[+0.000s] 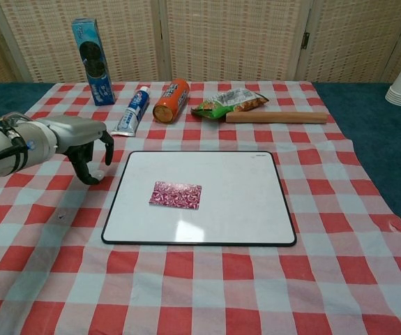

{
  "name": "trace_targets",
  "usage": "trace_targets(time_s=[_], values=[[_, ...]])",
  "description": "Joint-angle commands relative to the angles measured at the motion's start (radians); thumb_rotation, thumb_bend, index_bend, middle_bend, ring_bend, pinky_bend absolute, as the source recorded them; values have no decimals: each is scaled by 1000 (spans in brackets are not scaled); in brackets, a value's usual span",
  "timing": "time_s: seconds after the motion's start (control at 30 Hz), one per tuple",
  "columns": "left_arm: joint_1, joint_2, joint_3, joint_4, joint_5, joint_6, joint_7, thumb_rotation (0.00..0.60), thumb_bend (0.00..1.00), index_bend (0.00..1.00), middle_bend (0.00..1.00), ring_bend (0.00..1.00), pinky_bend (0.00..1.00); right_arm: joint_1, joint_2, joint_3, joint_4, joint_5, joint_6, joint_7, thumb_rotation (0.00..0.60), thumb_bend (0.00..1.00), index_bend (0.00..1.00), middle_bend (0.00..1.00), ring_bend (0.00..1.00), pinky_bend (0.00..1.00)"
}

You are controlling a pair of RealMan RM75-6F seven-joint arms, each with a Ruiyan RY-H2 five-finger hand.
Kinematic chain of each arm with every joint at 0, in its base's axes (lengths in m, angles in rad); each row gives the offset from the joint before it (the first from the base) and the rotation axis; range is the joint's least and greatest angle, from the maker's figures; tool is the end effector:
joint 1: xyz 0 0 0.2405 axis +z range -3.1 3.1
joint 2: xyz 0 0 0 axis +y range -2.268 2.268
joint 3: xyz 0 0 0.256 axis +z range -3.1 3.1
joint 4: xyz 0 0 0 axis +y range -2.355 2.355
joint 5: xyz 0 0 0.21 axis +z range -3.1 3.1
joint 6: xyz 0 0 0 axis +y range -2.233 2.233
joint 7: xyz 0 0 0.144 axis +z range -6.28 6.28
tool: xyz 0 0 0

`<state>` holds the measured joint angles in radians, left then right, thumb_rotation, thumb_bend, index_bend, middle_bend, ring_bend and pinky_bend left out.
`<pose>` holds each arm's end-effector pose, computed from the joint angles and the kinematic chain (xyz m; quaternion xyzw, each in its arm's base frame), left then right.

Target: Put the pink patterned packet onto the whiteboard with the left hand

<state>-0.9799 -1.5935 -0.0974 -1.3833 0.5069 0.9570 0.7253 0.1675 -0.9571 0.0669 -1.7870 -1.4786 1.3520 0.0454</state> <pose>-0.1571 0.3831 -0.0306 -0.7481 -0.3814 -0.2016 0.5042 -0.2787 -0.2049 0.1786 0.6183 -0.4166 0.3926 0.5385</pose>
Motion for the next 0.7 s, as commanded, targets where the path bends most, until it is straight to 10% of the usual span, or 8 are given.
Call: trace_targets(time_s=[0.03, 0.7], values=[[7, -6, 0, 9, 11, 3, -6, 600, 254, 430, 1000, 1000, 1000, 1, -1, 0, -1, 3, -2, -2, 512, 154, 19, 155, 102, 121], [21, -22, -11, 37, 1, -13, 12, 600, 276, 432, 1000, 1000, 1000, 2, -1, -1, -4, 3, -4, -9, 511, 154, 19, 155, 102, 121]])
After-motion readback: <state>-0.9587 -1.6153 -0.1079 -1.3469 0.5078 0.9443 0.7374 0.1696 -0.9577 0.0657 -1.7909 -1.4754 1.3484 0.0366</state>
